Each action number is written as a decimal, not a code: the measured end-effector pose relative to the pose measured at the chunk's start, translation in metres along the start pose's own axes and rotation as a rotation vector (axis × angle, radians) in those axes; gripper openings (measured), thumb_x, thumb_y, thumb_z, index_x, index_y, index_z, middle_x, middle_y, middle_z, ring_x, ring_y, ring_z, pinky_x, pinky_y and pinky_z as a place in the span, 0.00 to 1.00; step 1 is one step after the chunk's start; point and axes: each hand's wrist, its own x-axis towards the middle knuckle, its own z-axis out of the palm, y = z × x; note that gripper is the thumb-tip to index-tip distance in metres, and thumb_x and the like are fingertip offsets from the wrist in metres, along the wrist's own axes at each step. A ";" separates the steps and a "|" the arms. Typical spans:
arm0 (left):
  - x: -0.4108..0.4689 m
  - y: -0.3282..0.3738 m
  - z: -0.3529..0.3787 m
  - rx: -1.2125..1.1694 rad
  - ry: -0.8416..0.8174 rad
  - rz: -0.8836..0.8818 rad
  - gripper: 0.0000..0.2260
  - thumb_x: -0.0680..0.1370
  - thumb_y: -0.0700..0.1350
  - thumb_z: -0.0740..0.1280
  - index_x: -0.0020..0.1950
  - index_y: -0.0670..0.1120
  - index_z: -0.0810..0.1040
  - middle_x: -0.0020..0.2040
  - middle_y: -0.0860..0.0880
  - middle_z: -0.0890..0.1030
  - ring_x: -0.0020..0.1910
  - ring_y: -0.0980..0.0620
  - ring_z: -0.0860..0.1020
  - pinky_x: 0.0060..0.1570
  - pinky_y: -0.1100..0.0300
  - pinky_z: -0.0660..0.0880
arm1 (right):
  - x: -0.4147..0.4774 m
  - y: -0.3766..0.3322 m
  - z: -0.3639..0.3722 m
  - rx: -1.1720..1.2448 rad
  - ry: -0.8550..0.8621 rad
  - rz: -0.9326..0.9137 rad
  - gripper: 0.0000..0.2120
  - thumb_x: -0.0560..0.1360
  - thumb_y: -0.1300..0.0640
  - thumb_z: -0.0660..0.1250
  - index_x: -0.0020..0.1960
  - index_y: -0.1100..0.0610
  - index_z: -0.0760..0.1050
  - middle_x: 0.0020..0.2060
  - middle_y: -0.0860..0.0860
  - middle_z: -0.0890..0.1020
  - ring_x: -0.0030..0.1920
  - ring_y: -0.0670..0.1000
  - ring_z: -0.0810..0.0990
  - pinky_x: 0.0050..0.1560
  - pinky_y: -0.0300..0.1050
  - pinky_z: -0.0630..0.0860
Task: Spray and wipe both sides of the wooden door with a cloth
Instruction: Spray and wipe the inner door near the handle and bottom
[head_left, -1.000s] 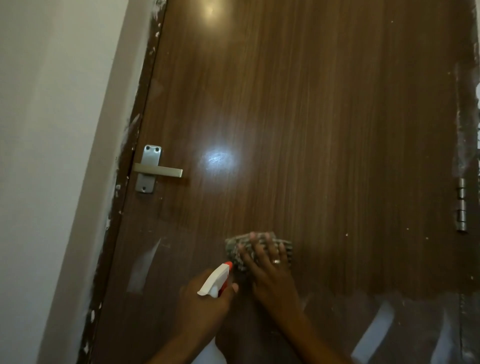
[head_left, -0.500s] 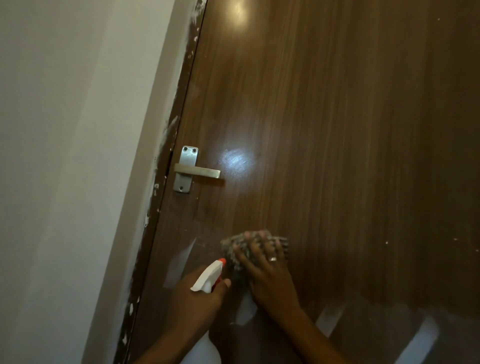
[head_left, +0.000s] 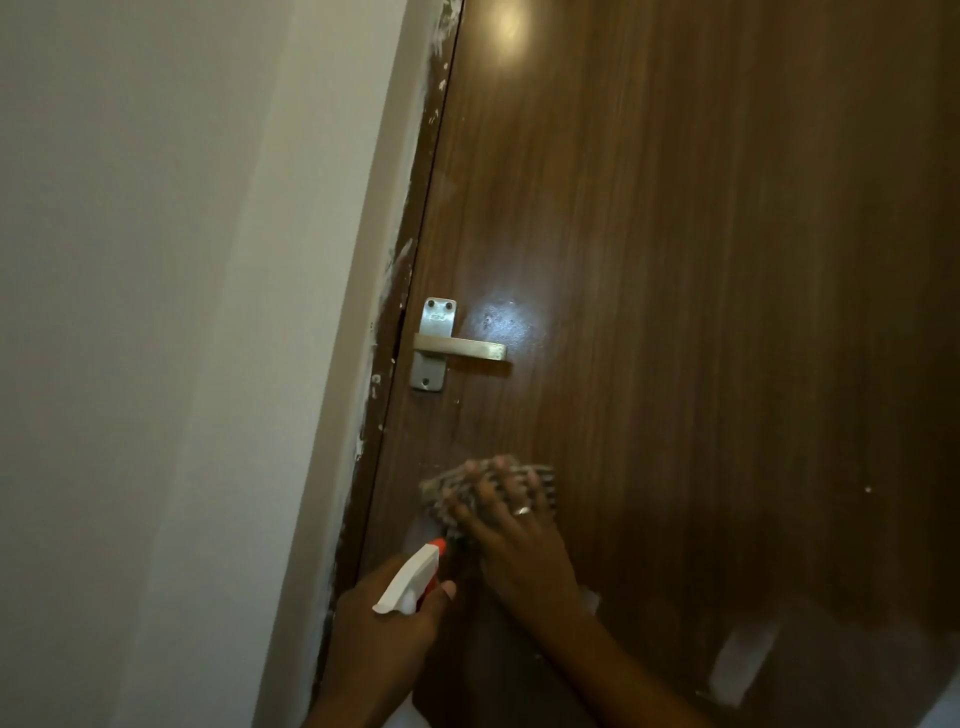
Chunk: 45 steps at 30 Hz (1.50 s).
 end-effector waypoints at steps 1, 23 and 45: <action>0.000 -0.001 -0.005 0.012 -0.014 -0.002 0.26 0.72 0.48 0.74 0.67 0.44 0.72 0.65 0.43 0.76 0.62 0.45 0.74 0.61 0.57 0.69 | -0.011 -0.008 0.006 -0.009 -0.015 -0.067 0.32 0.74 0.50 0.60 0.78 0.44 0.60 0.79 0.53 0.60 0.78 0.62 0.56 0.74 0.65 0.52; 0.017 -0.053 -0.062 0.077 -0.065 -0.107 0.28 0.71 0.48 0.73 0.68 0.41 0.70 0.65 0.41 0.75 0.62 0.42 0.74 0.68 0.50 0.67 | -0.001 -0.046 0.021 0.005 0.056 -0.009 0.31 0.77 0.42 0.59 0.78 0.44 0.61 0.79 0.54 0.59 0.78 0.62 0.55 0.75 0.66 0.51; -0.016 -0.068 -0.053 0.046 0.026 -0.043 0.23 0.73 0.48 0.72 0.65 0.42 0.73 0.57 0.41 0.79 0.53 0.42 0.79 0.58 0.46 0.76 | -0.039 -0.116 0.047 0.175 -0.013 0.015 0.32 0.76 0.50 0.63 0.78 0.43 0.60 0.80 0.52 0.57 0.79 0.64 0.50 0.76 0.67 0.42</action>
